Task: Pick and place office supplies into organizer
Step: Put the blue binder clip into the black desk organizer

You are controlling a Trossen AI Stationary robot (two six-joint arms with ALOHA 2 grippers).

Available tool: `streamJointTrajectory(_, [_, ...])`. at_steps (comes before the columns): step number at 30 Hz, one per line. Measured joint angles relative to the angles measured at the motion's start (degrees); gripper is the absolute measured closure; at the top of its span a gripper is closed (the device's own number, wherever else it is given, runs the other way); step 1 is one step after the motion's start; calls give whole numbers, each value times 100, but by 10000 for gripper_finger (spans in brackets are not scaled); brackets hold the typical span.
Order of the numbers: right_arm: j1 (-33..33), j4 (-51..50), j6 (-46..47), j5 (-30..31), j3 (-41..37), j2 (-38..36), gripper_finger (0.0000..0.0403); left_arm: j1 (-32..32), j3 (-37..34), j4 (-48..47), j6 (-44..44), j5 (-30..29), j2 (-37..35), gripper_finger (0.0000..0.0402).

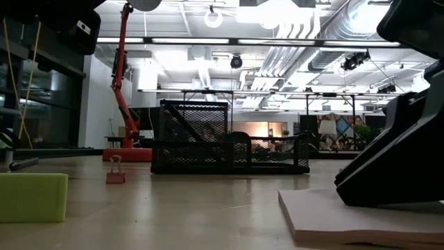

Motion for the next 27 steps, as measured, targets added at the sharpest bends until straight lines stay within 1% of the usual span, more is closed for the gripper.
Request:
streamJointTrajectory(6, [0,-17,-58,89,0,0,331,-1,0,0,0,0,0,277])
streamJointTrajectory(15, [0,44,-257,157,-7,4,375,-1,0,0,0,1,0,277])
streamJointTrajectory(20, [1,50,-301,212,-7,7,388,1,0,-4,0,0,0,277])
streamJointTrajectory(27, [-11,108,-445,386,4,15,388,1,0,-17,0,1,0,277])
